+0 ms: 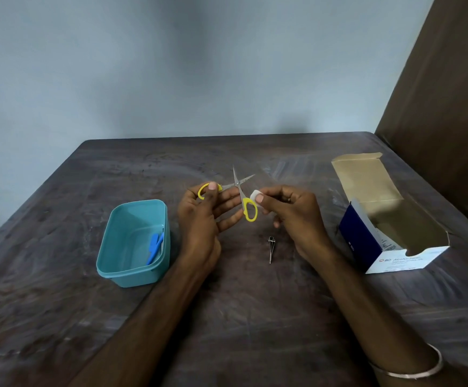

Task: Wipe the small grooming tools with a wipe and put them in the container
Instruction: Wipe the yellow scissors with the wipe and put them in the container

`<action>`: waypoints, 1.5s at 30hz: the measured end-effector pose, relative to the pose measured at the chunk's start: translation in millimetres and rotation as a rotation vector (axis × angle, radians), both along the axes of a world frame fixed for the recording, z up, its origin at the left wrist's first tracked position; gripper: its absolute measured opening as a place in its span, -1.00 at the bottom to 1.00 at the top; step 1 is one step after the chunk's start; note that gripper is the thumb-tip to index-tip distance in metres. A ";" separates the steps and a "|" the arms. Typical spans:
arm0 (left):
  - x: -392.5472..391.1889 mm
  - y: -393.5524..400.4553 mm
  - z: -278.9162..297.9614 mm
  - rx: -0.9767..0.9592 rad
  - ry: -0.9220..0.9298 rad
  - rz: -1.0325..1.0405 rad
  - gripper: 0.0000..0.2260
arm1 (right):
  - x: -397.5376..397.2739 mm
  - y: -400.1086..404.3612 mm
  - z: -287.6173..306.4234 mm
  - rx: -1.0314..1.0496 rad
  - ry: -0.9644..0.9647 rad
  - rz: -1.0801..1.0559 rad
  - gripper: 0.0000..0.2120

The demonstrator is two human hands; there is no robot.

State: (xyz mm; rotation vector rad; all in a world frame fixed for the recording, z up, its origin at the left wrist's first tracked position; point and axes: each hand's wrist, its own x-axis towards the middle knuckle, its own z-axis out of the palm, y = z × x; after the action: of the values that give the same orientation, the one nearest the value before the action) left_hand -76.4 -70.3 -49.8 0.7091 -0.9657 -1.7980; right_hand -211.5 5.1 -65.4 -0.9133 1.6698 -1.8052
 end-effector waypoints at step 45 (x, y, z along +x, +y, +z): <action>7.0 1.1 -13.6 -0.844 -0.449 0.120 -0.49 | -3.8 6.8 9.3 -0.181 -0.653 0.266 -0.82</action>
State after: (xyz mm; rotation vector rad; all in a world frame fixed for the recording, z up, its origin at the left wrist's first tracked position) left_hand -69.4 -69.2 -63.3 0.5985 -1.7771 -0.9733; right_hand -215.3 11.9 -56.1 -0.4968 0.9470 -1.8200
